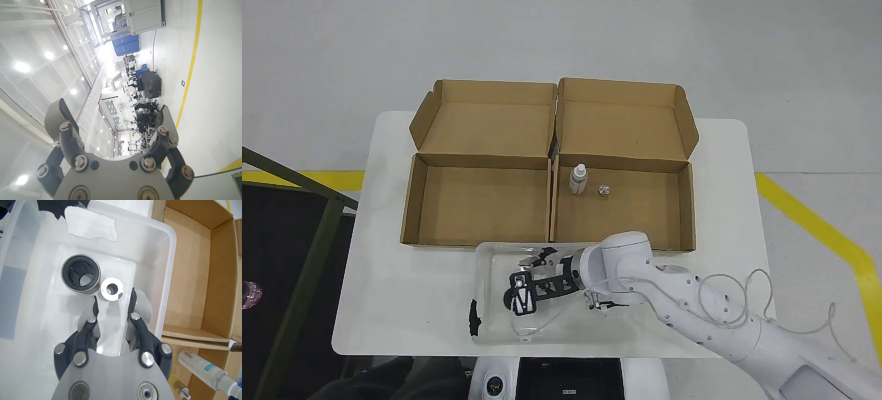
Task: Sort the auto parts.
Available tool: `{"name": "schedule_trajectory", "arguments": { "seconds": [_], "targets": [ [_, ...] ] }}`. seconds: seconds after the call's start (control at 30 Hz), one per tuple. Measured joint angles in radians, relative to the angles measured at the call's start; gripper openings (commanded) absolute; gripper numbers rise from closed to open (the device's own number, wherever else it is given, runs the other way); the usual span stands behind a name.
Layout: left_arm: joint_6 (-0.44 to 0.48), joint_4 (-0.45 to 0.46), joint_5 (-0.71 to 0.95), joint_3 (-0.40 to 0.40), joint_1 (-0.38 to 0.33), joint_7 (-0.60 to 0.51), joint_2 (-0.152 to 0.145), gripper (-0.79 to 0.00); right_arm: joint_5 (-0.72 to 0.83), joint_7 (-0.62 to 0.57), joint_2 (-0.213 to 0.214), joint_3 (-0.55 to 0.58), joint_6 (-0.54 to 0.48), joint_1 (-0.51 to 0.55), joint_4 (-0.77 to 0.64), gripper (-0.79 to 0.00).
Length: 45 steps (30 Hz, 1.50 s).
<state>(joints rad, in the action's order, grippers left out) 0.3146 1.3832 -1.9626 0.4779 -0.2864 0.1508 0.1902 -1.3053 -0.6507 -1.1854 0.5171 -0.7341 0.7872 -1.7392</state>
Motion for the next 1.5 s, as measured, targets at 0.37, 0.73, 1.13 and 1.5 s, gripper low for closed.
{"name": "schedule_trajectory", "arguments": {
  "seconds": [0.37,0.73,1.13,1.5],
  "targets": [
    [0.000,0.000,0.000,0.000,0.000,0.000,0.000,0.000,-0.040,-0.035,-0.028,-0.029,0.035,-0.002,0.002,-0.474],
    [0.000,0.000,0.000,0.000,0.000,0.000,0.000,0.000,-0.055,-0.053,-0.048,-0.033,0.041,0.004,0.034,-0.471],
    [0.000,0.000,0.000,0.000,0.000,0.000,0.000,0.000,-0.048,-0.021,-0.078,-0.049,0.028,-0.005,0.093,-0.443],
    [0.000,0.000,0.000,0.000,0.000,0.000,0.000,0.000,-0.058,0.007,-0.105,-0.061,0.021,-0.011,0.150,-0.493]
  ]
}}
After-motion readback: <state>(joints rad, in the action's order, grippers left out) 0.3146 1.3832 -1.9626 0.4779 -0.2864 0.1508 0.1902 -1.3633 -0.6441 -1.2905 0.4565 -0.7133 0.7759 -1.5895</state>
